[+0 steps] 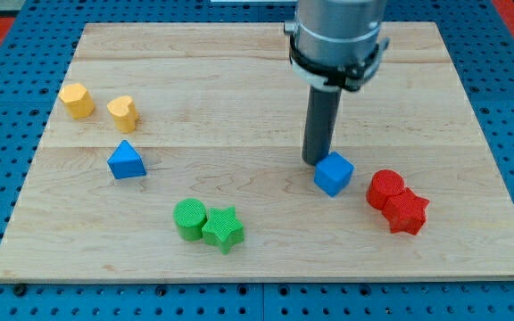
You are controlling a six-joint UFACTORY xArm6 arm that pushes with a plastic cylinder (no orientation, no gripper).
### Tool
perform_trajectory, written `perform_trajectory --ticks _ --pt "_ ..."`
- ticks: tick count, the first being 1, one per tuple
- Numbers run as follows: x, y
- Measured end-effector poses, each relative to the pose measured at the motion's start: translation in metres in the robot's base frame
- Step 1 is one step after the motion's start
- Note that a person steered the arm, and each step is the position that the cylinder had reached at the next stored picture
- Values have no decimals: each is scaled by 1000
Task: Push the heart into the cube
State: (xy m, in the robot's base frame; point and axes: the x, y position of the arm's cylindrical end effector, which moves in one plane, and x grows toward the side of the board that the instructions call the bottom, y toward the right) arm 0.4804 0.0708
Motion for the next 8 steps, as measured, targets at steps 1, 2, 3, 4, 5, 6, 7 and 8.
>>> perform_trajectory --ticks 1,2,3,4,5,6,7,8 --pt "-34 44" --pt "-36 147" --pt "28 170" --pt "126 150" --pt "138 111" --pt "138 99" --pt "138 67" --pt "134 -21"
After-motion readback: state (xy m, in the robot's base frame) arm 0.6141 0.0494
